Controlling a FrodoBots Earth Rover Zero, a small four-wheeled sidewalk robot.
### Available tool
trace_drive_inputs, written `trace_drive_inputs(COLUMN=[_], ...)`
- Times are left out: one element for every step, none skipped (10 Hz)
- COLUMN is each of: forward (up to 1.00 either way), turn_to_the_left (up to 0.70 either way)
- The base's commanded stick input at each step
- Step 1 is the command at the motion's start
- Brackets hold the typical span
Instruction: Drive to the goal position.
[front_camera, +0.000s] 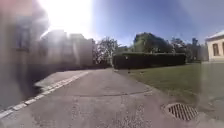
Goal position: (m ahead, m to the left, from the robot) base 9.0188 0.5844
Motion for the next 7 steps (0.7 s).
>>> trace_drive_inputs(forward=[1.0,1.0,1.0,1.0,1.0,1.0,1.0], turn_to_the_left=[0.0,0.0,0.0,0.0,0.0,0.0,0.0])
